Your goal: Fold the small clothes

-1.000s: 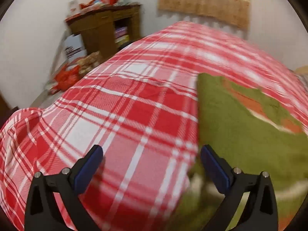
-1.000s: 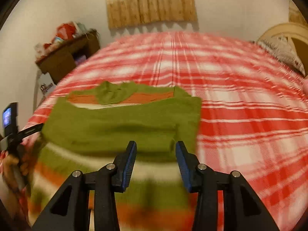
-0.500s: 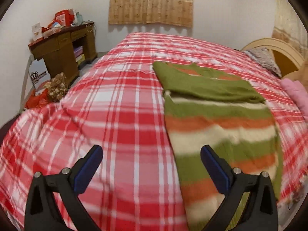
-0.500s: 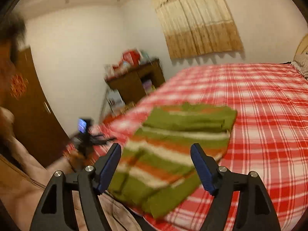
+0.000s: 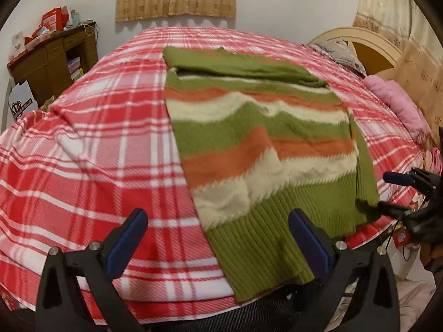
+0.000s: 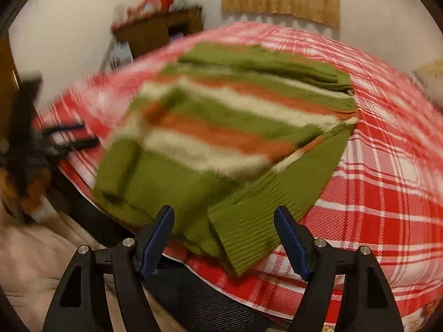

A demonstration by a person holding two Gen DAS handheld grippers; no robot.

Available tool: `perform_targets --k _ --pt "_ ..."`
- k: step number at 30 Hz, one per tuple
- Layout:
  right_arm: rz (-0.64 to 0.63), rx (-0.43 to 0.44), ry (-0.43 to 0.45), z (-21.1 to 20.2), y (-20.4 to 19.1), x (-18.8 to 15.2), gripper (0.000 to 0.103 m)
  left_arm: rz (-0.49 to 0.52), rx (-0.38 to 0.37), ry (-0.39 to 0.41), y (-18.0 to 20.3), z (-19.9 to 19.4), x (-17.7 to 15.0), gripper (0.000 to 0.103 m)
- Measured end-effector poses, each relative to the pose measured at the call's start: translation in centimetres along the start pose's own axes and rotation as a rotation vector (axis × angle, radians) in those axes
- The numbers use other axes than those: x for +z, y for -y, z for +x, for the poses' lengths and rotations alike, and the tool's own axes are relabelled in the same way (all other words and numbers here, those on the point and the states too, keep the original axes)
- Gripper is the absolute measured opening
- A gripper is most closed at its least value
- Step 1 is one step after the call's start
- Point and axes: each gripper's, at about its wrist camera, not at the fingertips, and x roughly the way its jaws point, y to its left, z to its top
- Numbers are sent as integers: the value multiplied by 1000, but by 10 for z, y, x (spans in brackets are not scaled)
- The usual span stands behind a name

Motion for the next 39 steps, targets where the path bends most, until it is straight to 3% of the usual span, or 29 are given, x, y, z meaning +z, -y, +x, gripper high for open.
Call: perform_targets --k 4,5,7,8,9,11,14,18,26,30,31,34,35,37,38,39 --pt "-31 -134 -70 34 -2 -7 75 -43 -23 -24 -4 5 -8 103" --pt "-17 -156 -83 39 2 -9 68 -47 -25 -25 -5 5 -9 103" --pt "35 -157 -91 40 16 -10 44 -49 -23 -17 -6 1 -12 103" --pt "56 -167 -96 35 25 -8 20 -50 -22 -8 -7 -1 -10 103" --pt "92 -140 -102 29 37 -6 10 -51 -22 -2 -8 -2 -9 103" --pt "190 -47 -101 17 59 -6 8 -47 -19 11 -9 -5 -7 103" --pt "303 -22 -57 -7 93 -12 5 -41 -12 34 -13 -10 -3 103" --pt "528 103 6 -30 148 -35 5 -76 -75 35 -22 -12 -5 103" --pt "553 81 -30 -20 142 -40 5 -95 -117 -46 -22 4 -18 103" --pt "625 170 -17 -17 153 -54 6 -142 -200 -106 -28 14 -24 83" --pt "624 179 -10 -19 151 -54 6 -148 -206 -112 -28 14 -25 82" --pt "565 142 14 -27 141 -45 8 -124 -272 -117 -22 8 -28 72" --pt "548 115 29 -32 138 -42 12 -109 -302 -130 -18 7 -29 72" --pt "525 48 67 -42 136 -36 32 -78 -311 -141 -12 6 -30 72" --pt "519 19 84 -47 137 -34 52 -60 -292 -141 -8 7 -30 72" --pt "516 -9 110 -53 138 -32 67 -57 -287 -144 -7 8 -31 72"
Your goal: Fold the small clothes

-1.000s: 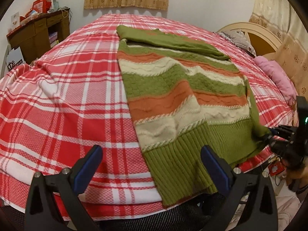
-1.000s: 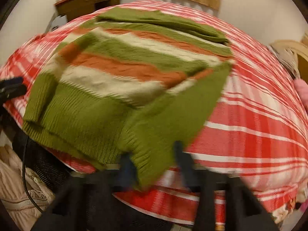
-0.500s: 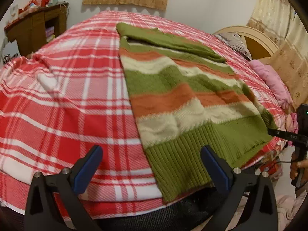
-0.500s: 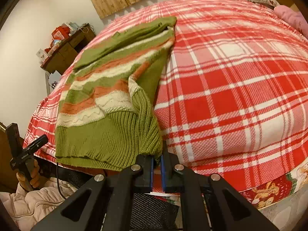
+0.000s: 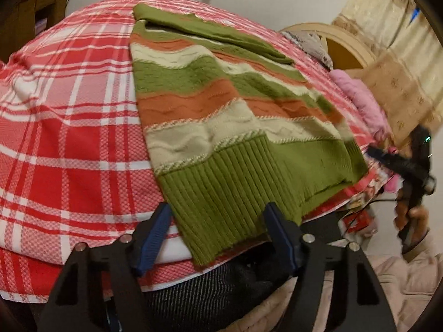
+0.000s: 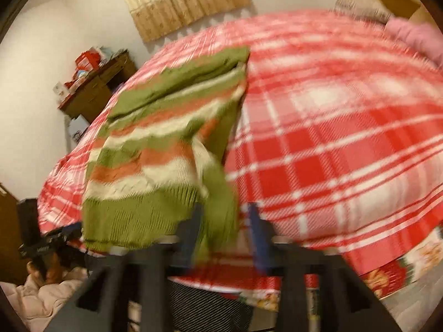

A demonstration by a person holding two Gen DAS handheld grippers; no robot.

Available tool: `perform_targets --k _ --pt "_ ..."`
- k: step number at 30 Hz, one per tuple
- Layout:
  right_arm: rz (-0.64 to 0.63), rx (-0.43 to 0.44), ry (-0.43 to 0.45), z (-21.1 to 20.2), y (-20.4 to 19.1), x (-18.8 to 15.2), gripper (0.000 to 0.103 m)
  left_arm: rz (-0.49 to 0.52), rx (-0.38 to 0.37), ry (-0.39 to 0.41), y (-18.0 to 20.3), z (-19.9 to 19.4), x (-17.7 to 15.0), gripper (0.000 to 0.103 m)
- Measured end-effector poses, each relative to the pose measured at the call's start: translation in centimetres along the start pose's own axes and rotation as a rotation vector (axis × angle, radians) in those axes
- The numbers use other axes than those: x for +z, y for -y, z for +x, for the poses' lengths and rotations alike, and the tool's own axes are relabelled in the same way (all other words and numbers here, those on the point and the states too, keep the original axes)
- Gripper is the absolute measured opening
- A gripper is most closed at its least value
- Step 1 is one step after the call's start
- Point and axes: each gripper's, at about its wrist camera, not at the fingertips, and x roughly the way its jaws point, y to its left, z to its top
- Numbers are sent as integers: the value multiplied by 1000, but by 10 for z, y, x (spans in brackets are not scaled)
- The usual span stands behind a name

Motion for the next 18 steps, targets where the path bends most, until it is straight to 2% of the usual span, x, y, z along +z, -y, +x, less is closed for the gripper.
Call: perform_targets --k 2,4,6,9,13,14,17,18 --pt "6 -8 65 -11 0 3 69 -22 -8 -5 -3 2 0 72" --pt "6 26 72 -14 -2 6 69 -50 -33 7 -6 0 0 72" --pt "-20 35 28 -5 -8 6 69 -61 -58 13 -5 0 1 71" --pt "-61 -14 -29 15 -13 -3 69 -50 -72 13 -2 0 2 61" --pt "-50 -49 -107 35 -4 -15 69 -30 -91 13 4 1 2 61" --pt "-35 -39 -118 38 0 -18 69 -35 -91 9 3 3 2 61" --pt "40 102 -156 46 8 -23 69 -63 -103 13 0 3 2 61" --pt "42 118 -164 49 8 -25 62 -65 -98 16 -1 2 2 55"
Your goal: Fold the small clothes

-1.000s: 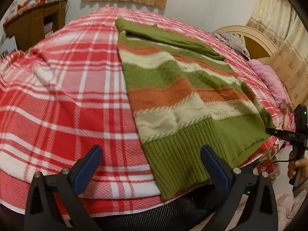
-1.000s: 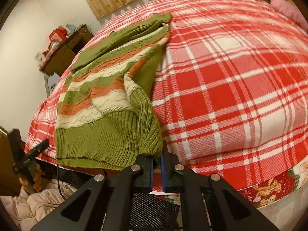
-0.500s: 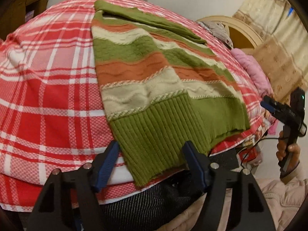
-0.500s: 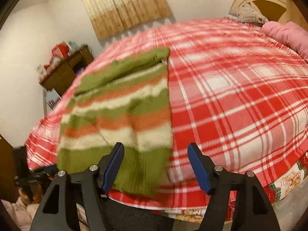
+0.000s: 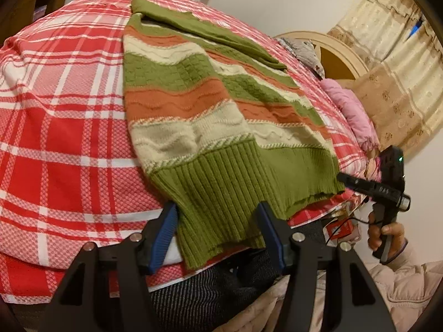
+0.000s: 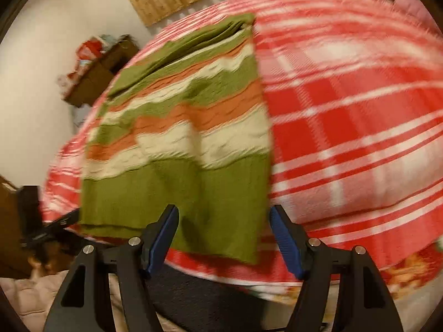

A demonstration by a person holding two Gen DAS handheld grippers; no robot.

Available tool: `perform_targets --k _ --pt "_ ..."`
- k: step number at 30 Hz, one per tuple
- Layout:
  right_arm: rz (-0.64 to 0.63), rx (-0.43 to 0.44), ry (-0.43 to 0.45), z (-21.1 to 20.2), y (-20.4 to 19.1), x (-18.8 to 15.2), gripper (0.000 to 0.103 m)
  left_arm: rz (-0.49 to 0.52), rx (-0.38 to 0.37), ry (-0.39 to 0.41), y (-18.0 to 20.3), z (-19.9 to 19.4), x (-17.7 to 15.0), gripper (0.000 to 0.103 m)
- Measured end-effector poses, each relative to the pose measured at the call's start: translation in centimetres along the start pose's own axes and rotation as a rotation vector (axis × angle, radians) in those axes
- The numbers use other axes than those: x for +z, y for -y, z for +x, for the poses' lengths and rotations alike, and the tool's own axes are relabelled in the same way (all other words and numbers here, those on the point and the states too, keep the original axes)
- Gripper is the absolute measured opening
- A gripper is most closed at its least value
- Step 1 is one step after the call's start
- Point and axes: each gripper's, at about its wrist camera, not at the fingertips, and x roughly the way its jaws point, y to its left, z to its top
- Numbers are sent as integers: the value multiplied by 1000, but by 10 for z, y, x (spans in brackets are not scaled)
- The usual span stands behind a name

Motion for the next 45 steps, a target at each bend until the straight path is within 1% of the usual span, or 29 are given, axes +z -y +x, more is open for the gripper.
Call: perform_targets --k 1,2,3,4,5,9,12,13,14,16,17,20,21,23,25,28,29,32,34,36,37,38,39,40,41,42,43,44,45 --pt "-13 -20 -12 5 -1 -1 53 1 17 4 0 -1 0 35" --pt "-25 -48 -20 8 -2 -2 35 4 42 3 1 -1 1 20" --pt "-37 -81 -30 10 -1 -3 21 8 56 -2 1 -2 1 3" --pt "-28 -70 -39 9 2 -3 14 14 68 -1 2 -3 2 4" --pt "0 -9 -51 6 6 -1 10 26 82 6 5 -5 3 4" --pt "2 67 -42 -15 3 11 9 47 78 48 12 -19 14 4" --pt "-16 145 2 -34 -8 27 9 68 60 116 19 -39 37 4" --pt "-20 181 27 -41 -12 39 9 76 61 142 21 -45 47 4" --pt "-19 202 41 -44 -15 47 9 90 72 178 25 -53 62 4" --pt "-22 254 81 -49 -21 76 8 107 99 213 27 -58 83 4" --pt "-29 259 99 -47 -25 88 8 120 127 233 27 -62 97 4" --pt "-18 273 130 -33 -31 127 8 163 204 268 27 -67 113 4" --pt "-13 283 139 -31 -31 134 8 170 220 270 26 -66 116 4" --pt "9 270 145 -17 -28 155 8 195 265 266 21 -66 115 7" --pt "29 217 150 2 -23 173 8 210 301 257 10 -69 110 9" --pt "128 174 147 35 -2 194 8 211 295 239 -3 -70 103 9" --pt "150 165 146 42 4 198 8 221 295 217 -8 -66 100 9" --pt "227 120 116 69 23 203 8 277 302 147 -11 -55 92 21" --pt "240 87 90 82 27 202 8 317 302 99 -11 -51 83 43" --pt "225 69 95 84 24 200 8 372 300 46 -8 -44 73 54" --pt "199 49 98 81 20 200 8 386 286 34 -6 -43 67 54" --pt "167 32 108 75 13 200 8 388 249 26 -5 -42 63 54" --pt "145 18 128 68 7 199 8 382 206 21 -3 -42 58 58" --pt "124 0 147 58 0 197 9 379 183 19 -1 -41 55 66" --pt "110 -7 164 52 -3 196 10 390 185 28 4 -37 50 69" --pt "95 2 200 38 -9 191 16 403 199 36 7 -34 47 74" --pt "90 14 226 30 -12 187 22 422 229 47 11 -28 44 75" --pt "89 35 260 17 -18 180 46 427 242 47 13 -24 43 75" --pt "87 55 279 9 -23 172 74 420 242 41 14 -20 44 75"
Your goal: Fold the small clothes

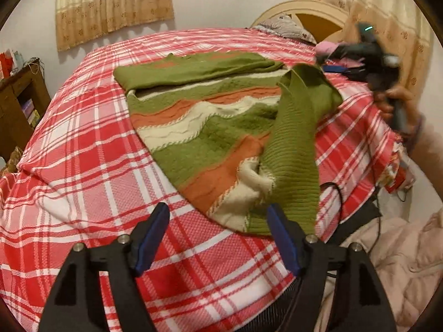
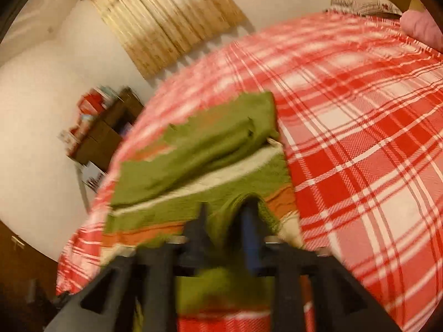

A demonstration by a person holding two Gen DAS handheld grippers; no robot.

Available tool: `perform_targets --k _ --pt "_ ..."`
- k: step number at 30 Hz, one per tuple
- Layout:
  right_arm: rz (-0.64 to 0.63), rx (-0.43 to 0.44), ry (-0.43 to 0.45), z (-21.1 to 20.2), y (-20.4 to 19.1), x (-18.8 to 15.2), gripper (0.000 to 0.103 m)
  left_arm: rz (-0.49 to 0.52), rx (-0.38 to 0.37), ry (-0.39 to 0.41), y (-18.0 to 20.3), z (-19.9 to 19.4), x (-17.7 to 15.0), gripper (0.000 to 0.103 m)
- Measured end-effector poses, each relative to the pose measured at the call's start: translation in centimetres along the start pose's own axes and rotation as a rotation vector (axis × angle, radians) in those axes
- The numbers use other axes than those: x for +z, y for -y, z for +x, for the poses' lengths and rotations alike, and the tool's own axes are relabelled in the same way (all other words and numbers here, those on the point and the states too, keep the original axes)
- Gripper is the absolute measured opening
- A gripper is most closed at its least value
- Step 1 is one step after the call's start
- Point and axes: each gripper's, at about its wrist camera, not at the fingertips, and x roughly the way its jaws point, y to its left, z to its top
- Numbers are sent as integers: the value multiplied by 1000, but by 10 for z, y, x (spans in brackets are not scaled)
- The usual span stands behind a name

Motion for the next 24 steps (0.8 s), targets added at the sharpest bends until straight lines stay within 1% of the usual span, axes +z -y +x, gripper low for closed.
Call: perform_targets --k 1,3,4,6,7,8,9,10,11,12,13,14,16,17,18,19,20,21,22,24 --pt "-8 44 17 -12 -8 -8 81 -15 -10 -5 -1 3 1 75" --pt "-56 112 25 -27 -26 -19 82 -47 -20 -4 -3 7 4 75" --pt "-85 121 21 -33 -32 -24 82 -60 -19 -1 -6 8 6 75" --pt "-134 86 35 -42 -46 -34 82 -92 -12 7 -12 6 8 75" --pt "-140 99 29 -43 -50 -37 82 -108 -9 16 -15 3 9 75" --pt "-140 150 0 -42 -53 -42 82 -123 -7 28 -18 -1 9 75" --pt "-131 213 -51 -36 -56 -50 82 -134 -5 36 -20 -4 9 75" --pt "-121 276 -118 -26 -60 -61 82 -144 2 43 -22 -8 9 75" --pt "-123 310 -178 -15 -65 -74 82 -154 13 50 -24 -11 8 75" --pt "-145 322 -248 -1 -72 -89 82 -162 21 57 -26 -14 8 75" --pt "-187 312 -312 13 -81 -107 82 -168 26 63 -28 -15 8 75" --pt "-227 300 -358 26 -90 -123 81 -176 31 69 -29 -19 8 75" --pt "-260 310 -422 46 -103 -142 76 -188 28 84 -32 -24 8 75" --pt "-264 331 -455 56 -109 -149 65 -199 21 92 -34 -27 8 75" --pt "-267 343 -479 63 -114 -153 48 -208 13 97 -37 -29 8 75" --pt "-273 348 -513 72 -120 -155 39 -215 13 102 -40 -32 8 75" --pt "-278 356 -538 79 -124 -156 22 -215 19 106 -41 -34 9 75" --pt "-283 372 -562 85 -128 -155 16 -214 25 109 -42 -34 9 75" --pt "-299 403 -587 88 -135 -152 16 -213 31 112 -43 -35 10 75" --pt "-321 453 -608 88 -145 -142 16 -216 32 115 -46 -36 12 75"
